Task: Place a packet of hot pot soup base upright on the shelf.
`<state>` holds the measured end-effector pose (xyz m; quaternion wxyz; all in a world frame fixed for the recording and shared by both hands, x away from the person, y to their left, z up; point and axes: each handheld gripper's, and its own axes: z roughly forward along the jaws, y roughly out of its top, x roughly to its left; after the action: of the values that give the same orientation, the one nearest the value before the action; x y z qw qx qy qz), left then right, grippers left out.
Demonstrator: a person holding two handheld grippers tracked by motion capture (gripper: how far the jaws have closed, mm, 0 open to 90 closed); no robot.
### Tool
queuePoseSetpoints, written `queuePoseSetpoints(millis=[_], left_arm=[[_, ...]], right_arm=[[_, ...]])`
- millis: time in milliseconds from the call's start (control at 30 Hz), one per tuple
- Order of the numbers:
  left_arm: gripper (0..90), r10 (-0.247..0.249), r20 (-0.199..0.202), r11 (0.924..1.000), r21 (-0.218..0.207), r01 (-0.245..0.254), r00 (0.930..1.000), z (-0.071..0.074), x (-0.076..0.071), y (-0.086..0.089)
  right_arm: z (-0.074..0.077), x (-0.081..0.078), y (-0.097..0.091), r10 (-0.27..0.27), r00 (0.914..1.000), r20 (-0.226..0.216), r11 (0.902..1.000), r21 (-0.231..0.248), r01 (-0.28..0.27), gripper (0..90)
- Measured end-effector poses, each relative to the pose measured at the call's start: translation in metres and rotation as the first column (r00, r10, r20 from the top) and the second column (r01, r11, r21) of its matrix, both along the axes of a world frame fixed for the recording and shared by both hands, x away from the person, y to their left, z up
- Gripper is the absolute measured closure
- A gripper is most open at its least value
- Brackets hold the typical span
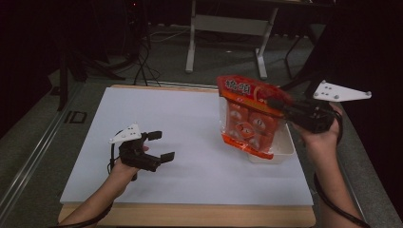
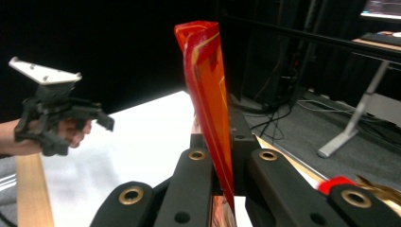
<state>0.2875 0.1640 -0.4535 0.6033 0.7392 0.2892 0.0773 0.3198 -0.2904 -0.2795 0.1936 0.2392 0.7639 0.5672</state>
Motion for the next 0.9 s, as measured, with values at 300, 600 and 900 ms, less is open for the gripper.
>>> queuePoseSetpoints(millis=[300, 600, 900], left_arm=[[2.0, 0.018, -0.038, 0.9992, 0.037, -0.017, 0.9991, -0.024, -0.014, 0.014], [1.9, 0.043, -0.033, 0.9978, 0.051, -0.041, 0.9985, -0.038, -0.020, 0.020], [2.0, 0.056, -0.050, 0.9974, 0.049, -0.053, 0.9972, -0.047, -0.019, 0.021]], right_arm=[[-0.001, 0.014, -0.033, -0.090, 0.9958, -0.019, 0.9959, 0.009, 0.090, 90.0], [-0.014, 0.028, -0.052, -0.154, 0.9862, -0.062, 0.9880, 0.005, 0.154, 90.0], [-0.027, 0.044, -0.060, -0.162, 0.9818, -0.099, 0.9864, 0.009, 0.164, 90.0]])
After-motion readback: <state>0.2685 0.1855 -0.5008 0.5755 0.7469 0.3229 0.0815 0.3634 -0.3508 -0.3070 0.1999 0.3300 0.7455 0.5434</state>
